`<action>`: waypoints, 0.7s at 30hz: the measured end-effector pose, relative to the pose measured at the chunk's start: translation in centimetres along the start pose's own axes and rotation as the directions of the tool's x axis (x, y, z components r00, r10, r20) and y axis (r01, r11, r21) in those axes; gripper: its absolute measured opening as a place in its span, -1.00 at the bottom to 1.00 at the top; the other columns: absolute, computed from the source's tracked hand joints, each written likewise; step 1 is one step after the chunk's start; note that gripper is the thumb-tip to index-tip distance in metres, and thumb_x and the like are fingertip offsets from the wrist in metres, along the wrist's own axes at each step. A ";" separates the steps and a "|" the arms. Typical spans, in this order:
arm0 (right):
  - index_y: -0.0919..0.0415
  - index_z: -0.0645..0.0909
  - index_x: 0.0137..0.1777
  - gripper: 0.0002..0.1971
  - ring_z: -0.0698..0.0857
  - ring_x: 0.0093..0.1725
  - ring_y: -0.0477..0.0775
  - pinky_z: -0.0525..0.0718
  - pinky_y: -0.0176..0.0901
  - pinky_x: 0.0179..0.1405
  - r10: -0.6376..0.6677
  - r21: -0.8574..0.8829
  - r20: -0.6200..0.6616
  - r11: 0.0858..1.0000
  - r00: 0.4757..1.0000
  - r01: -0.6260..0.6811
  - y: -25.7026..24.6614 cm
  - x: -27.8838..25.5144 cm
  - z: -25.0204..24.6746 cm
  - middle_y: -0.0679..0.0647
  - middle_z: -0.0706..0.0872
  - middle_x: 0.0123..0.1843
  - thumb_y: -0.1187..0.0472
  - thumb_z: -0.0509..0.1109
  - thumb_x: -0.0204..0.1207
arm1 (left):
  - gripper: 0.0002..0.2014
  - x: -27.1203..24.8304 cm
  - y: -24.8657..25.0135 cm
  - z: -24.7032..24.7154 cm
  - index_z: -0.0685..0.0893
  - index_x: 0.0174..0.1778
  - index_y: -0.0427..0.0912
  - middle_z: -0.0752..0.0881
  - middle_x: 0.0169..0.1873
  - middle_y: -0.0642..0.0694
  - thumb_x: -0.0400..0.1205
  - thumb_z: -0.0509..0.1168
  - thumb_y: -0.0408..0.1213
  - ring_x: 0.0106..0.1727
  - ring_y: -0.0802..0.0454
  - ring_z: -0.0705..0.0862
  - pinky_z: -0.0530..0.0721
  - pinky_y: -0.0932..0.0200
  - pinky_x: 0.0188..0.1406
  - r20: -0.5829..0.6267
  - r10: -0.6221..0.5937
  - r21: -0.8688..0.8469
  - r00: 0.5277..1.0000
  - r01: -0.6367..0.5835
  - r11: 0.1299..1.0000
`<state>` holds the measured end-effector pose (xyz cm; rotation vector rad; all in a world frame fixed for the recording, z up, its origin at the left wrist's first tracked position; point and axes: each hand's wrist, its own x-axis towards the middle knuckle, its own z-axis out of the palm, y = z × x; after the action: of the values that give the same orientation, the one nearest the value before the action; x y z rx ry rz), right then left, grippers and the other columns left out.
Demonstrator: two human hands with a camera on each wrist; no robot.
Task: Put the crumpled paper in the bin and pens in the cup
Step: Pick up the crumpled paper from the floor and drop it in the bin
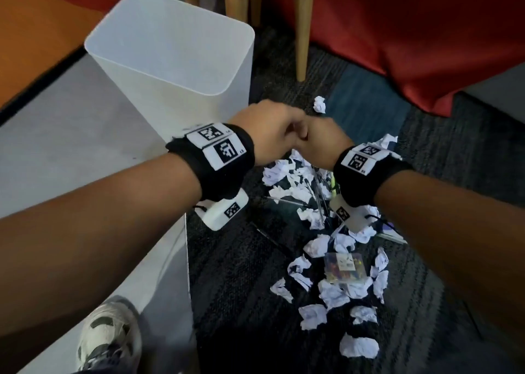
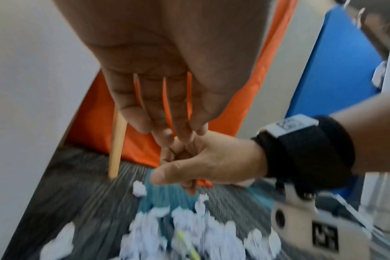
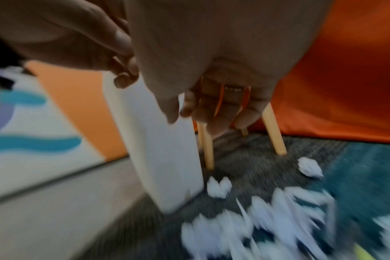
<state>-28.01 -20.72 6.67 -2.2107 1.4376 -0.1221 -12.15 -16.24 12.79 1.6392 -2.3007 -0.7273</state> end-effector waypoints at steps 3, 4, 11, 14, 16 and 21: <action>-0.05 0.51 -0.14 -0.83 0.70 -0.05 0.19 0.54 -0.09 -0.17 0.025 -0.217 0.300 0.975 0.954 0.043 2.4 -2.3 3.1 0.10 0.70 -0.15 -0.09 0.37 0.54 | -0.78 -0.2 -0.6 4.8 0.69 0.03 0.13 0.71 -0.10 0.05 0.61 0.19 -0.23 -0.01 -0.06 0.68 0.56 0.16 -0.10 0.211 -0.042 0.076 0.977 0.026 0.997; -0.02 0.51 -0.09 -0.80 0.69 -0.02 0.17 0.53 -0.09 -0.17 0.052 -0.281 0.386 0.958 0.921 0.064 3.2 -2.9 4.3 0.04 0.64 -0.17 -0.10 0.39 0.54 | -0.76 -0.3 -0.9 6.2 0.69 0.06 0.14 0.73 -0.04 0.01 0.62 0.18 -0.23 0.03 -0.09 0.68 0.59 0.13 -0.08 0.270 -0.056 0.105 0.961 0.029 0.994; 0.03 0.50 0.33 -0.54 0.64 0.15 0.22 0.62 -0.04 -0.05 0.145 -0.363 0.531 0.929 0.835 0.070 7.0 -4.6 9.0 0.11 0.66 0.22 -0.04 0.49 0.48 | -0.72 1.2 -4.1 12.9 0.61 0.22 0.00 0.66 0.15 -0.11 0.63 0.16 -0.30 0.14 -0.16 0.64 0.56 0.14 -0.04 0.399 -0.167 0.183 0.902 0.100 0.978; 0.02 0.44 0.42 -0.42 0.62 0.22 0.27 0.69 0.06 0.05 0.152 -0.373 0.551 0.924 0.820 0.080 7.7 -5.5 9.9 0.17 0.62 0.28 0.12 0.55 0.41 | -0.68 1.7 -4.6 14.8 0.54 0.32 -0.06 0.60 0.24 -0.14 0.64 0.20 -0.34 0.24 -0.18 0.60 0.61 -0.01 0.16 0.455 -0.189 0.224 0.870 0.093 0.970; 0.01 0.37 0.48 -0.33 0.59 0.26 0.30 0.69 0.12 0.07 0.155 -0.385 0.581 0.917 0.799 0.102 8.4 -6.5 10.4 0.20 0.58 0.30 0.23 0.55 0.40 | -0.61 1.7 -4.7 16.0 0.49 0.39 -0.06 0.57 0.33 -0.16 0.63 0.20 -0.37 0.30 -0.18 0.58 0.61 -0.08 0.24 0.485 -0.198 0.260 0.852 0.076 0.963; 0.06 0.21 0.59 -0.31 0.57 0.23 0.28 0.45 -0.06 -0.18 0.092 -0.425 0.505 0.892 0.858 0.154 10.2 -8.7 10.9 0.22 0.54 0.28 0.35 0.40 0.52 | -0.33 1.9 -5.1 18.4 0.22 0.63 -0.05 0.16 0.66 -0.17 0.60 0.22 -0.50 0.57 -0.21 0.34 0.50 -0.18 0.42 0.570 -0.197 0.322 0.798 0.004 0.947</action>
<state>-36.71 -12.43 -5.81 -2.3610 1.1975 0.8224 -16.92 -14.44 -5.72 1.8836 -2.9006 -1.0919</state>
